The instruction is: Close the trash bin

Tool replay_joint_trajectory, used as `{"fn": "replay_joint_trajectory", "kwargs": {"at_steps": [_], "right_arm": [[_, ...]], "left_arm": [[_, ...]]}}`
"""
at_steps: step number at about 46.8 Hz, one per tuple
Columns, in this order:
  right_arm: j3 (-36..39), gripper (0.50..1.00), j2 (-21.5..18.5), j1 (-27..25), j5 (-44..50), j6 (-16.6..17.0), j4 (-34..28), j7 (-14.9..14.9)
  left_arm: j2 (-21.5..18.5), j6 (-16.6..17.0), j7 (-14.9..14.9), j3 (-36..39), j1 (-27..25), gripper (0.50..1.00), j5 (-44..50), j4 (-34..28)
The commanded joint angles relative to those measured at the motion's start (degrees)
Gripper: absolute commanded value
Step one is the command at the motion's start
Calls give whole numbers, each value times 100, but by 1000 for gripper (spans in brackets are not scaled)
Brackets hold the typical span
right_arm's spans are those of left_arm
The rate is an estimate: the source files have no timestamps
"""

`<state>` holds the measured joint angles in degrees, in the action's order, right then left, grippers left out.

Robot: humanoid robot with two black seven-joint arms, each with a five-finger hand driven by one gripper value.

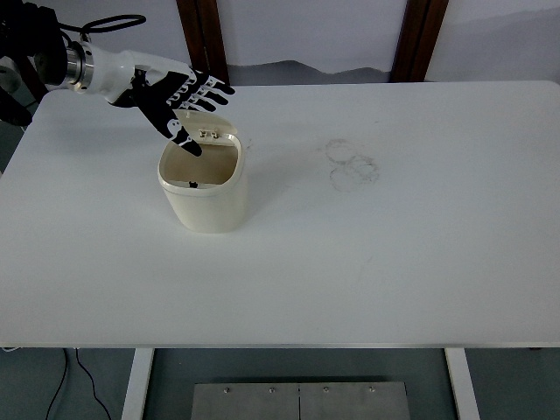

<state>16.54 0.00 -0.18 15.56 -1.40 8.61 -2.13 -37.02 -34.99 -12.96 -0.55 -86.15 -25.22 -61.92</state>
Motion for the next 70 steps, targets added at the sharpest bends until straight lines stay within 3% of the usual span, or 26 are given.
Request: {"fn": "replay_joint_trajectory", "kwargs": {"at_steps": [1,9,25,70], "right_arm": [[-2,991,0,0,0,-1,0,2],[-2,993,0,0,0,-1,0,2],[-2,993,0,0,0,-1,0,2],[-2,993,0,0,0,-1,0,2]], "left_arm": [[11,-1,-31,90,10,1000,0,-65],[19,-1,-84,196,10,1000,0,-285],[28,-1,-822,301,-16,1000,0,-513],[55,-1,-823,319,63,1000,0,-575]]}}
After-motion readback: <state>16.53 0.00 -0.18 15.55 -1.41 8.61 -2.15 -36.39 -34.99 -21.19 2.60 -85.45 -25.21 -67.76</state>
